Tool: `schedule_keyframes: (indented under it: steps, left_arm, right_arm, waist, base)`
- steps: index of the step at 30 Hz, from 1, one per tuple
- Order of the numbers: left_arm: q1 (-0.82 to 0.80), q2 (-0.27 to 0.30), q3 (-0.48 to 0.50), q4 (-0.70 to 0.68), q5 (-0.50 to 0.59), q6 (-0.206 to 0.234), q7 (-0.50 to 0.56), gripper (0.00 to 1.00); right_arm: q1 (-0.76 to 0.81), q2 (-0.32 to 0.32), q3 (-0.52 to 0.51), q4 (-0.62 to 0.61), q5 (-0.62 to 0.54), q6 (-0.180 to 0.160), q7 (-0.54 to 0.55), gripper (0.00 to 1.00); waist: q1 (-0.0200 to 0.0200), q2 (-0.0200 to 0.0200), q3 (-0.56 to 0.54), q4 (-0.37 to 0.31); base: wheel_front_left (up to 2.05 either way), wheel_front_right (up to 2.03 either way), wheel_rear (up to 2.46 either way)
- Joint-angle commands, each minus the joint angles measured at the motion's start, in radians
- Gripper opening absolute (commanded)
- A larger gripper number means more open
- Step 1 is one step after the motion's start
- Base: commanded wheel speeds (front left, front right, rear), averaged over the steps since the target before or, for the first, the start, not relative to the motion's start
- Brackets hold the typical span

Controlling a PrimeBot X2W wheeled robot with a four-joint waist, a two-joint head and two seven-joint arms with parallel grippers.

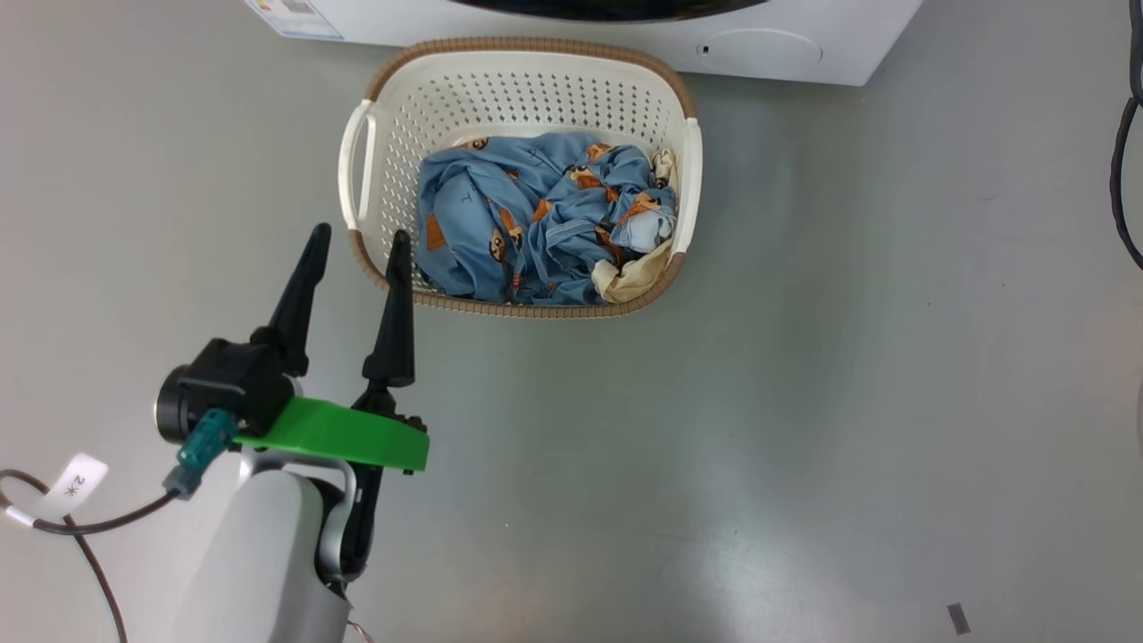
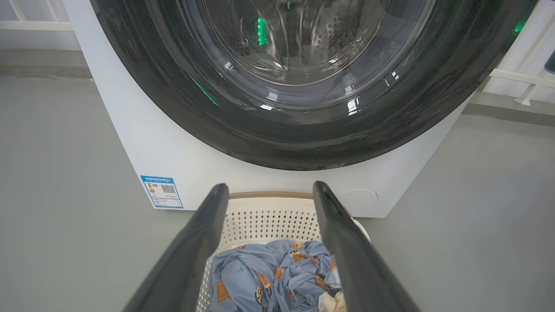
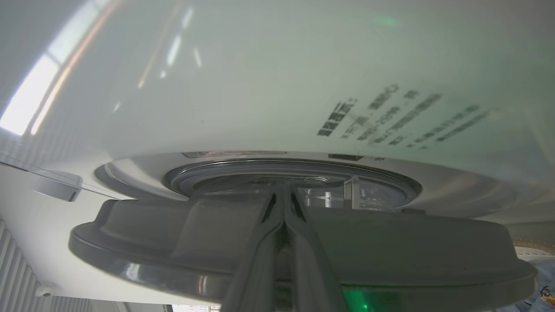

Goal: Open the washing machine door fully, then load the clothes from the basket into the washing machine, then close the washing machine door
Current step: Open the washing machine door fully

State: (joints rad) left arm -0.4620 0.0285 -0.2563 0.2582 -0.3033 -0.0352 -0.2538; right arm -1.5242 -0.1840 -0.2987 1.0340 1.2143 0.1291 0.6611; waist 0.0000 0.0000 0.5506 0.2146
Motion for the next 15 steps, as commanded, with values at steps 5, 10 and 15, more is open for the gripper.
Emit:
schedule_keyframes:
  steps: [5, 10, 15]
  left_arm:
    - [0.004, 0.022, 0.027, -0.02, -0.008, 0.008, -0.008, 1.0]
    - [0.008, 0.022, 0.028, -0.016, -0.007, 0.008, -0.008, 1.0]
    - [0.01, 0.022, 0.025, -0.013, -0.008, 0.009, -0.008, 1.0]
  right_arm:
    - [0.035, 0.037, 0.011, -0.052, -0.018, 0.002, 0.053, 0.0]
    - [0.066, 0.046, 0.007, -0.077, -0.021, 0.002, 0.084, 0.0]
    - [0.109, 0.054, 0.003, -0.108, -0.025, 0.002, 0.123, 0.0]
  waist:
    - [0.0, 0.0, -0.012, -0.004]
    - [0.0, 0.0, -0.019, -0.008]
    - [0.0, 0.0, -0.033, -0.006]
  base:
    - [0.0, 0.0, 0.0]
    - [0.0, 0.0, 0.0]
    - [0.0, 0.0, 0.0]
